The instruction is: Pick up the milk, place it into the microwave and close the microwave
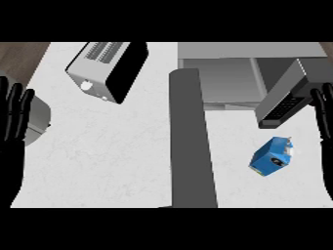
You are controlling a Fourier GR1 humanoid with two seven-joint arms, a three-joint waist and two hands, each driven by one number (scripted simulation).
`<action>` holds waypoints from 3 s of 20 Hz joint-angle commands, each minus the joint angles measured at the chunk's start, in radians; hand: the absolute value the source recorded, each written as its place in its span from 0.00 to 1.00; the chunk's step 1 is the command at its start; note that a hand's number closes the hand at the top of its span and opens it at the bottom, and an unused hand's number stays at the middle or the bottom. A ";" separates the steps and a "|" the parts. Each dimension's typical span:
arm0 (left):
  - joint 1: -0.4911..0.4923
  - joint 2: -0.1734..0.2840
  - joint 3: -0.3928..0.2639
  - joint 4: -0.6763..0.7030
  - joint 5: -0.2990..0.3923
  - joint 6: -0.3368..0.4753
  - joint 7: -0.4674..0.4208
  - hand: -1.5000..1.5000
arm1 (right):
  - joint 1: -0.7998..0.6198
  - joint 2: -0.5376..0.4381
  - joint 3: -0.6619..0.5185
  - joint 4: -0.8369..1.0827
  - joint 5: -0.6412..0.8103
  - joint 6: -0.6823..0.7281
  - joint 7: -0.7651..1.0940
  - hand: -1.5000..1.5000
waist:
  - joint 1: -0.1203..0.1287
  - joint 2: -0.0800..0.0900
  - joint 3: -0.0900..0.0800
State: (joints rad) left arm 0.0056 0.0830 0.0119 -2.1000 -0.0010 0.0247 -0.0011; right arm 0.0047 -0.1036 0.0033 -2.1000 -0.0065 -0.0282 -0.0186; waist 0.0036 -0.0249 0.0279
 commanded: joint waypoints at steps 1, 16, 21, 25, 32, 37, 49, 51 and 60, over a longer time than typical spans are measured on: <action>0.074 0.003 -0.031 -0.090 -0.024 -0.012 0.005 0.00 | -0.028 0.015 -0.042 -0.056 -0.022 -0.048 0.082 0.00 | 0.001 0.021 -0.028; 0.161 -0.012 0.052 -0.045 0.184 -0.102 0.032 0.00 | -0.245 0.103 0.248 0.036 0.138 -0.415 0.400 0.00 | 0.002 0.024 -0.028; 0.185 -0.055 -0.008 -0.024 0.116 -0.093 -0.014 0.00 | -0.161 0.103 0.253 0.009 0.266 -0.448 0.395 0.00 | -0.003 0.023 -0.028; 0.274 -0.023 0.082 -0.031 0.226 -0.180 -0.066 0.00 | -0.176 0.090 0.159 0.089 0.225 -0.448 0.357 0.00 | 0.003 0.024 -0.028; 0.275 -0.026 0.099 -0.064 0.237 -0.193 -0.028 0.00 | -0.131 0.093 0.124 0.098 0.241 -0.472 0.335 0.00 | -0.001 0.024 -0.028; 0.369 -0.023 0.133 -0.078 0.264 -0.255 -0.094 0.00 | -0.014 0.086 0.061 0.178 0.105 -0.444 0.180 0.00 | 0.000 0.024 -0.028; 0.463 -0.072 0.119 -0.105 0.238 -0.314 -0.124 0.00 | 0.099 0.073 -0.046 0.360 -0.013 -0.393 -0.056 0.00 | 0.001 0.024 -0.028; 0.387 -0.060 0.143 -0.061 0.241 -0.309 -0.119 0.00 | 0.080 0.095 -0.036 0.426 0.004 -0.401 -0.099 0.00 | 0.000 0.024 -0.028; 0.454 -0.052 0.146 -0.138 0.280 -0.329 -0.094 0.00 | 0.104 0.019 -0.151 0.567 -0.125 -0.243 -0.239 0.00 | 0.002 0.024 -0.027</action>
State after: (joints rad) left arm 0.4428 0.0156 0.1326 -2.1886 0.2390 -0.2889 -0.1381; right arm 0.1643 -0.0383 -0.0727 -1.6327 -0.0761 -0.3308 -0.2189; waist 0.0029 -0.0008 0.0002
